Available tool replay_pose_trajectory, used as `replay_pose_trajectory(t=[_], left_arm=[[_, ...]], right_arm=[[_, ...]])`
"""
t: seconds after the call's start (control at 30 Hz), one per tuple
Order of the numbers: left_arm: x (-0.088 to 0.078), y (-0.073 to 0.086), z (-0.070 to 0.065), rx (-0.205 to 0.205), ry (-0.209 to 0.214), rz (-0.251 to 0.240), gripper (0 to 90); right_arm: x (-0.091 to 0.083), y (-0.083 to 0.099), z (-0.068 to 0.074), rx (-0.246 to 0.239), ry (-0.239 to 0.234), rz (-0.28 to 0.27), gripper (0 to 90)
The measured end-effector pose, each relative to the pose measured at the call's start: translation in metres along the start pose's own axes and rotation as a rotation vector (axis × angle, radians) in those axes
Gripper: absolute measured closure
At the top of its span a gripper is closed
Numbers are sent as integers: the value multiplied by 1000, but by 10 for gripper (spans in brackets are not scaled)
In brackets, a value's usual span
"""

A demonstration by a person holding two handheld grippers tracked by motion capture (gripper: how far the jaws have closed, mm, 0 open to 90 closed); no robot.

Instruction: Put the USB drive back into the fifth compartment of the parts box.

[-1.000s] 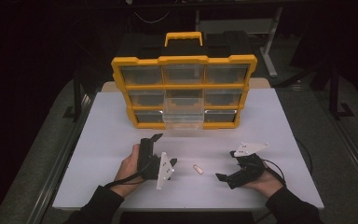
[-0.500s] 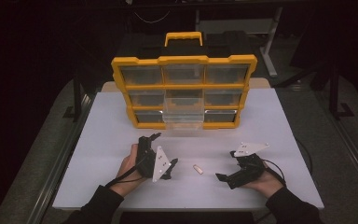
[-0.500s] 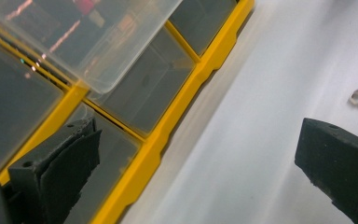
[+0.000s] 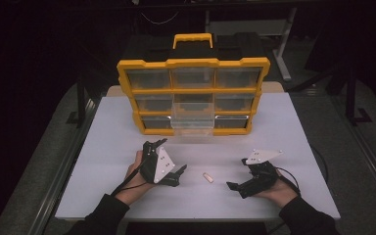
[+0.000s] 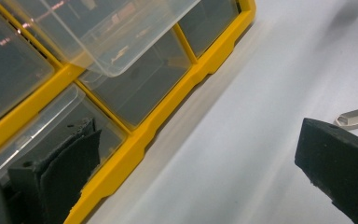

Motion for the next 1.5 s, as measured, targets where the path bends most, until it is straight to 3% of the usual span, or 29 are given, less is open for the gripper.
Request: replay_pose_trajectory(t=[0.3, 0.37, 0.4, 1.07, 1.27, 1.5], left_arm=[[1, 0, 1, -106, 44, -5, 0], [1, 0, 1, -106, 44, -5, 0], [0, 0, 3, -137, 52, -4, 0], [0, 4, 11, -346, 124, -11, 0], [1, 6, 12, -385, 143, -5, 0], [2, 9, 13, -398, 170, 3, 0]], right_arm=[[0, 0, 0, 1, 1, 0, 0], [0, 0, 0, 1, 1, 1, 0], [0, 0, 0, 0, 1, 0, 0], [0, 0, 0, -2, -4, 5, 0], [1, 1, 0, -3, -5, 5, 0], [1, 1, 0, -6, -6, 4, 0]])
Point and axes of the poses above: each handheld gripper's, and its own axes: x roughly forward along the jaws, y roughly out of its underside, z roughly to its left, the point moved 7 cm from there along x, roughly forward along the jaws, and after that the axes turned 3 degrees about -z, right-handed, at the moved point
